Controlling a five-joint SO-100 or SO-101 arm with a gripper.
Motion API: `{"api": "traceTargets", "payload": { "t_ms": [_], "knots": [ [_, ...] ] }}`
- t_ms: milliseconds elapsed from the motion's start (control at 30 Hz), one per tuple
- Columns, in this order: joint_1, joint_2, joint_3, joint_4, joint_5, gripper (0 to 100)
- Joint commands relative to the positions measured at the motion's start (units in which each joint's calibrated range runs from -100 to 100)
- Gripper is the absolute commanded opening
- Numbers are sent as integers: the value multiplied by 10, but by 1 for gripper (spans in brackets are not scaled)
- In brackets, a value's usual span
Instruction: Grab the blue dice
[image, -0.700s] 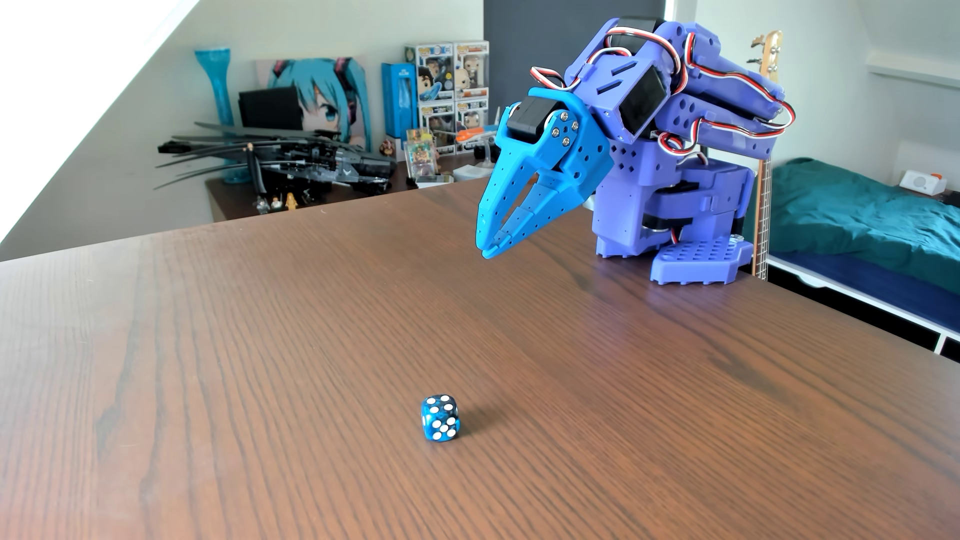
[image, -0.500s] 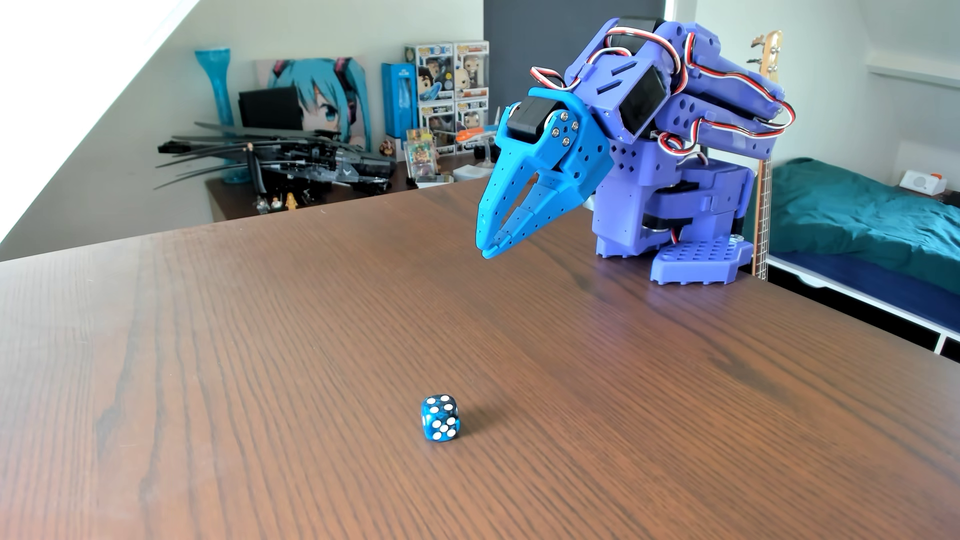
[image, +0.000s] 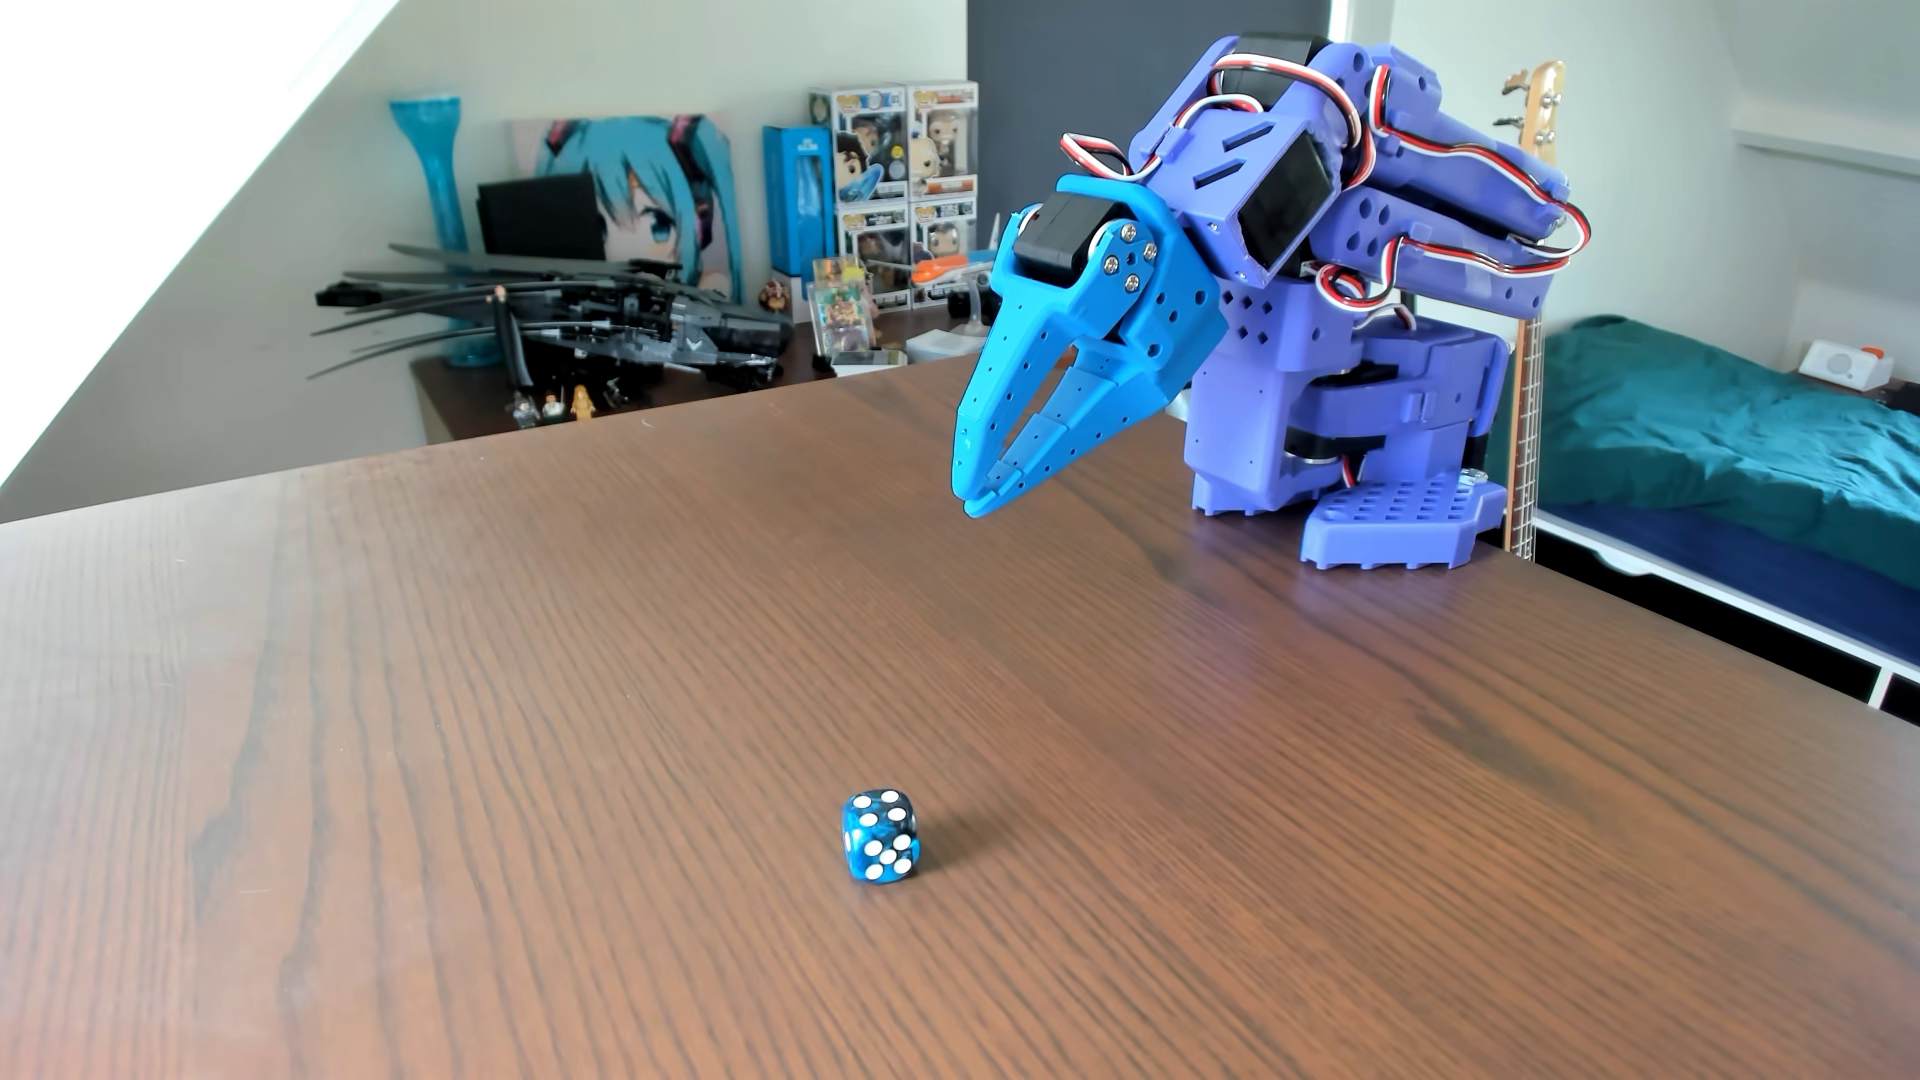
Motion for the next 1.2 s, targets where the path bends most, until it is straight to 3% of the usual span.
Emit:
{"api": "traceTargets", "payload": {
  "t_ms": [0, 200, 533, 667, 833, 1000, 1167],
  "knots": [
    [-1, -11, -4, -17, -1, 2],
    [7, -11, -4, -24, 3, 2],
    [-37, 22, -197, -14, 162, 2],
    [-82, 217, -362, 10, 217, 2],
    [-143, 494, -583, 130, 271, 2],
    [-206, 680, -748, 227, 283, 2],
    [-260, 850, -860, 242, 278, 2]
  ]
}}
